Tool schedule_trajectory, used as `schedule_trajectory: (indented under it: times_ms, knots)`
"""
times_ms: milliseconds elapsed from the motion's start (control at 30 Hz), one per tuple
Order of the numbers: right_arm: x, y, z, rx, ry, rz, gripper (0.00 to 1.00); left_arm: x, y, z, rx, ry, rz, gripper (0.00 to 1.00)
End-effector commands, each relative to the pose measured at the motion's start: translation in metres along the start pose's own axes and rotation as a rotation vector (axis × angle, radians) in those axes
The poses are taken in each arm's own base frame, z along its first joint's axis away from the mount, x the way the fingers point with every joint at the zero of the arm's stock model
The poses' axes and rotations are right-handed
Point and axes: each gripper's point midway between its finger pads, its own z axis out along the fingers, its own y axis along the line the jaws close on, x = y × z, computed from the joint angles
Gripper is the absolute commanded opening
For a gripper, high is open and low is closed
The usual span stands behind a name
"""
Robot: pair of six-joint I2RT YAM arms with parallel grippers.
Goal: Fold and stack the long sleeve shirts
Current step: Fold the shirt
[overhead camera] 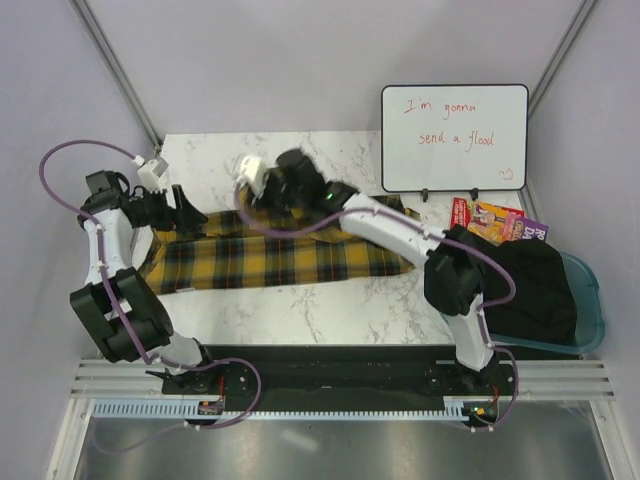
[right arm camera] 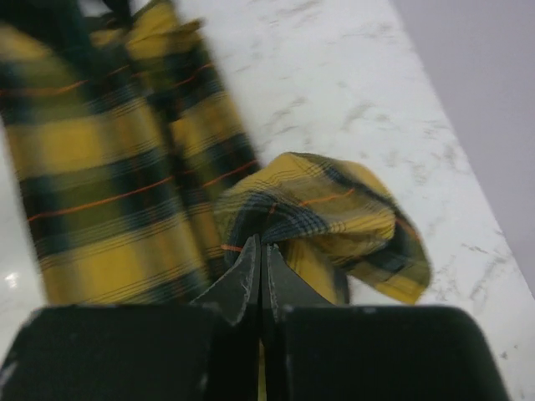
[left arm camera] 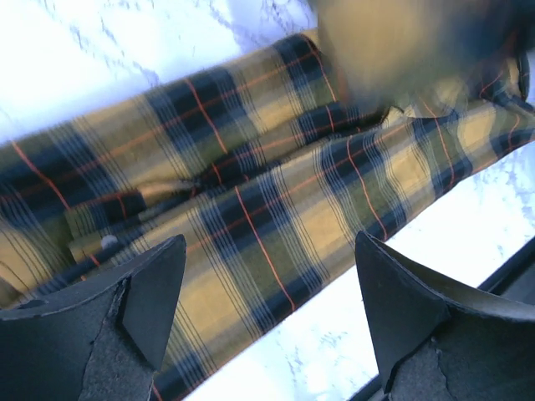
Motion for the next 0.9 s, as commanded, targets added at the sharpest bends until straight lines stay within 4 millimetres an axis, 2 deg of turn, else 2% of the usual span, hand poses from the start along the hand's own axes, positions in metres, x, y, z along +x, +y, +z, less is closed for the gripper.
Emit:
schedule_trajectory:
  times_ms: [0,33,67,100,200,267,333,367,500,533,600,633,667,700,767,800,867]
  knots:
    - [0.131,0.117,-0.009,-0.155,0.492,-0.346,0.07,0.011,-0.003,-0.015,0.019,-0.047,-0.096,0.88]
    - [0.133,0.139,-0.009,-0.169,0.51,-0.366,0.09,0.017,-0.001,-0.015,0.003,-0.03,-0.108,0.88]
    - [0.134,0.145,-0.012,-0.167,0.524,-0.326,0.14,0.021,-0.001,-0.015,0.005,-0.019,-0.089,0.88]
    - [0.131,0.154,-0.018,-0.207,0.532,-0.285,0.33,0.024,-0.001,-0.015,0.001,-0.012,-0.083,0.88]
    - [0.112,0.152,-0.03,-0.247,0.509,-0.146,0.56,0.034,0.001,-0.012,-0.016,0.034,-0.088,0.86]
    - [0.101,0.131,-0.042,-0.25,0.489,-0.065,0.57,0.04,0.001,-0.01,-0.025,0.063,-0.093,0.84]
    - [0.095,0.113,-0.056,-0.277,0.468,0.031,0.68,0.047,0.001,-0.007,-0.031,0.087,-0.091,0.83]
    - [0.092,0.107,-0.06,-0.281,0.46,0.064,0.69,0.054,-0.004,-0.002,-0.023,0.112,-0.088,0.82]
    - [0.094,0.072,-0.07,-0.265,0.438,0.198,0.66,0.067,-0.016,0.007,-0.033,0.175,-0.074,0.8]
    - [0.104,0.063,-0.068,-0.246,0.457,0.253,0.64,0.067,-0.018,0.006,-0.056,0.182,-0.084,0.79]
    - [0.098,0.061,-0.062,-0.277,0.432,0.327,0.54,0.07,-0.024,0.01,-0.064,0.194,-0.08,0.77]
    - [0.106,0.065,-0.055,-0.296,0.446,0.409,0.51,0.069,-0.026,0.008,-0.077,0.192,-0.088,0.76]
    - [0.102,0.074,-0.05,-0.342,0.429,0.458,0.43,0.071,-0.028,0.007,-0.079,0.191,-0.098,0.76]
    - [0.094,0.076,-0.041,-0.364,0.39,0.491,0.4,0.071,-0.029,0.006,-0.086,0.186,-0.105,0.75]
    - [0.093,0.088,-0.025,-0.392,0.375,0.652,0.36,0.075,-0.032,0.001,-0.087,0.165,-0.149,0.75]
    - [0.083,0.092,-0.014,-0.425,0.32,0.682,0.35,0.077,-0.032,0.001,-0.083,0.163,-0.17,0.75]
    - [0.089,0.103,0.002,-0.439,0.317,0.726,0.33,0.087,-0.038,0.002,-0.027,0.212,-0.269,0.75]
